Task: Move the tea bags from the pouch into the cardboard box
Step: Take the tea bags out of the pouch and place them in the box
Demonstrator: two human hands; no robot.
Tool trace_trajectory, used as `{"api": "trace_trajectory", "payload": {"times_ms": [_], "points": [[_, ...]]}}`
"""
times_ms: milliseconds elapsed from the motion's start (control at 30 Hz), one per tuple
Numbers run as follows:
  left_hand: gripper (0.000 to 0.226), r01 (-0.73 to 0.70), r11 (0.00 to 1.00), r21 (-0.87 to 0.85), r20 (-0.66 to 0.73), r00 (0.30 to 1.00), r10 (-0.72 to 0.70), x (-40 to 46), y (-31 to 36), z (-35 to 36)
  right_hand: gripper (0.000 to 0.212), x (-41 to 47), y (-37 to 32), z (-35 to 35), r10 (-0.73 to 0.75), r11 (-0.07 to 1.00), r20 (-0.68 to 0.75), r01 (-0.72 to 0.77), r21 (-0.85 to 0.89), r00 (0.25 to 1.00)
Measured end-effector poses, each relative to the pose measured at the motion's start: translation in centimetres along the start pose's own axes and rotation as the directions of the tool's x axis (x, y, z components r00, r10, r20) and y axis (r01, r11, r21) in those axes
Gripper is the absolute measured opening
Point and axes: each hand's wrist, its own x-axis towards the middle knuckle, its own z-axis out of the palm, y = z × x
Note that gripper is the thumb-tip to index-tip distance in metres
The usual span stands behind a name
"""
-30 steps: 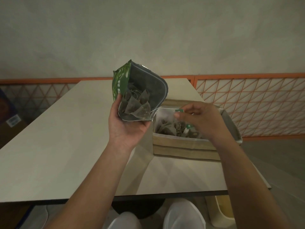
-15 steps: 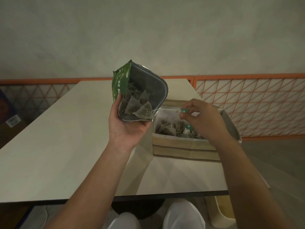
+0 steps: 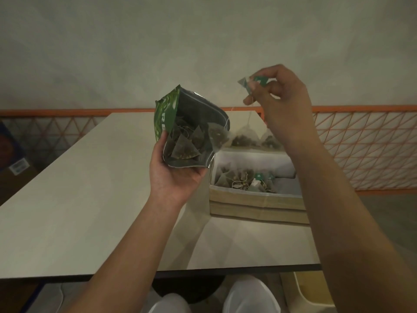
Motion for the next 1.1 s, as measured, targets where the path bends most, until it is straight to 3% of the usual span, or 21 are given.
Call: {"api": "trace_trajectory", "payload": {"times_ms": [200,367,467,533,667,767,900,1000,1100], "points": [[0.057,0.01,1.0,-0.018,0.013,1.0,-0.01,-0.1,0.1,0.0,0.005,0.1,1.6,-0.9,-0.016,1.0,-0.075,0.017,0.009,0.997],[0.056,0.015,1.0,-0.023,0.026,1.0,-0.014,-0.2,0.0,0.2,0.003,-2.0,4.2,-1.4,0.164,0.978,-0.069,-0.153,0.141,0.984],[0.056,0.012,0.999,-0.033,0.014,1.0,-0.011,-0.1,-0.1,0.1,0.005,-2.9,5.5,-1.8,0.338,0.921,-0.057,-0.318,0.223,0.939],[0.056,0.008,0.999,-0.033,0.008,1.0,-0.008,0.0,-0.1,0.1,0.009,-3.4,6.6,-2.0,0.435,0.887,0.007,-0.43,0.169,0.901],[0.052,-0.005,1.0,-0.029,-0.004,1.0,0.005,0.0,-0.1,0.1,0.013,-4.1,9.1,-2.1,0.521,0.848,0.171,-0.485,-0.213,0.836],[0.052,-0.014,1.0,-0.026,-0.008,1.0,0.013,-0.1,-0.2,0.0,0.003,-4.5,10.2,-2.2,0.518,0.818,0.247,-0.389,-0.425,0.819],[0.052,-0.014,1.0,-0.006,0.0,1.0,0.014,-0.2,-0.3,-0.1,0.009,-4.3,9.3,-2.8,0.413,0.891,0.093,-0.381,-0.245,0.906],[0.051,-0.016,1.0,-0.007,0.006,1.0,0.016,-0.2,-0.3,-0.1,0.01,-3.6,8.5,-3.8,0.294,0.942,-0.024,-0.294,-0.16,0.955],[0.052,-0.02,1.0,0.002,0.01,1.0,0.02,-0.1,-0.3,-0.2,0.011,-3.4,8.8,-4.8,0.25,0.945,-0.064,-0.258,-0.201,0.966]]}}
